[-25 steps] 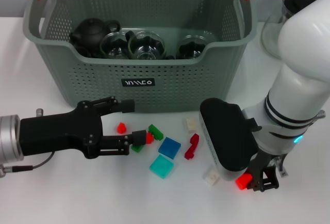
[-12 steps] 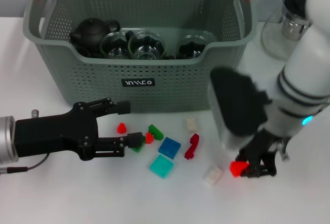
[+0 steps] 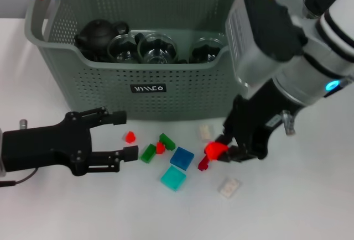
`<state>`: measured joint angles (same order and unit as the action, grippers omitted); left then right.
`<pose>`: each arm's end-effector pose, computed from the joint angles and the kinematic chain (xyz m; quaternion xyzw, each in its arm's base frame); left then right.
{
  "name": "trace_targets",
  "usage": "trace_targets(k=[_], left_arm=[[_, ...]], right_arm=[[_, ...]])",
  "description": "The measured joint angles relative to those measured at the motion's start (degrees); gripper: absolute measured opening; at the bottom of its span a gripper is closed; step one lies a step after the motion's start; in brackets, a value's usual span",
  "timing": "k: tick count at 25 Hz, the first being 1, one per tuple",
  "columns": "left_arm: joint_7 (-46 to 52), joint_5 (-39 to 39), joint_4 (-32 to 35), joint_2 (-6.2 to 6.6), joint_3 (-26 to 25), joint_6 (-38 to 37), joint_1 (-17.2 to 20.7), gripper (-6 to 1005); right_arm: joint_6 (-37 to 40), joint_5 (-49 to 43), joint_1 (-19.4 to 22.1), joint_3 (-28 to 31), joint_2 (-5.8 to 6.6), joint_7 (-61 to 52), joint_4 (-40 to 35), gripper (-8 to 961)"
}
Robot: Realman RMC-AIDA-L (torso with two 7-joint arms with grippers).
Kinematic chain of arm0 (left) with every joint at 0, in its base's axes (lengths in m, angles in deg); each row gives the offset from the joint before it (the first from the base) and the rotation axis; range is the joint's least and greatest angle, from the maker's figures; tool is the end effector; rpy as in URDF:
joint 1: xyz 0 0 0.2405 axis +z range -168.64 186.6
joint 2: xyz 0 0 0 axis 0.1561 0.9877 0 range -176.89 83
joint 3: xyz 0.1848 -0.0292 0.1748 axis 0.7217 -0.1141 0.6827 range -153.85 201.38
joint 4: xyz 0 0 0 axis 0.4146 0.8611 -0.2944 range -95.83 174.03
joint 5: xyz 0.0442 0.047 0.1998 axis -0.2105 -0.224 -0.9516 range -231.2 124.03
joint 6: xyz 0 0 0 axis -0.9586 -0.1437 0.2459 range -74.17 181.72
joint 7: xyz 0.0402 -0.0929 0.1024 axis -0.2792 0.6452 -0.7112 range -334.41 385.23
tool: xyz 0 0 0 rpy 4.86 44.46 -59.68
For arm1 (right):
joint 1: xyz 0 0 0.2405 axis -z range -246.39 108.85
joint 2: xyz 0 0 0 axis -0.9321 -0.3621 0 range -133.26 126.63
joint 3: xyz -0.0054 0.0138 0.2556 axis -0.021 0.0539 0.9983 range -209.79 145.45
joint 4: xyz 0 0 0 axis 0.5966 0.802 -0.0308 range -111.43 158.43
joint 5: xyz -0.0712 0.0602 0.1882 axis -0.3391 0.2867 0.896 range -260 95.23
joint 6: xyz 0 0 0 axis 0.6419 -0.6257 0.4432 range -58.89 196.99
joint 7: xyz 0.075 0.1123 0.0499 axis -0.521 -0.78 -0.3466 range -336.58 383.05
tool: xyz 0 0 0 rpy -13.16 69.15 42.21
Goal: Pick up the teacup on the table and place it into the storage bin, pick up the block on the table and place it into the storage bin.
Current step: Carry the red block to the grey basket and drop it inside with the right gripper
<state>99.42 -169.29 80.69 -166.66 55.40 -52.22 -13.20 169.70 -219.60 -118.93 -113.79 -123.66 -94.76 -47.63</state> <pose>-0.2834 0.2688 0.0243 -0.9273 -0.1944 -0.3041 0.0990 0.0875 0.3428 -0.0329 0.9838 0.0050 0.1760 0.0329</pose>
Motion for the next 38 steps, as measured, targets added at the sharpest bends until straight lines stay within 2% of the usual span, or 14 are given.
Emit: trace_targets(k=[8,12,17,21,23,24,29,38], left_arm=[[-0.6,-2.3,0.9,0.09,0.0,0.8,1.0,875],[-0.6,-2.4,0.9,0.10,0.0,0.8,1.0,875],[-0.7,-2.4,1.0,0.21,0.0,0.5,0.3,875],[-0.9,-2.4,1.0,0.27,0.0,0.4,-0.2,875],[-1.3,-2.4,1.0,0.28,0.0,0.5,-0.3,876],[-1.5,-2.4,1.0,0.28,0.1,0.5,-0.4,876],[-2.0,-2.4,0.9,0.28,0.2,0.7,-0.9,875],[-2.1,-2.4,0.9,0.69,0.4,0.8,-1.7,876]], right_arm=[[-1.9,2.5,-1.1,4.5,0.02,-3.3,-7.2,251],[-5.9,4.7,-2.3,9.2,0.02,-3.7,-9.8,251],[-13.8,5.5,-3.7,13.9,0.05,-3.8,-9.3,250],[-21.0,5.2,-4.4,15.0,0.32,-4.1,-5.0,250],[-25.9,4.7,-6.3,15.8,0.98,-4.8,2.5,250],[-25.9,4.7,-6.3,15.8,0.98,-4.8,2.5,250],[-31.3,4.6,-10.6,16.4,2.14,-4.8,16.5,251],[-35.2,4.6,-13.2,15.7,1.01,-3.9,24.0,265]])
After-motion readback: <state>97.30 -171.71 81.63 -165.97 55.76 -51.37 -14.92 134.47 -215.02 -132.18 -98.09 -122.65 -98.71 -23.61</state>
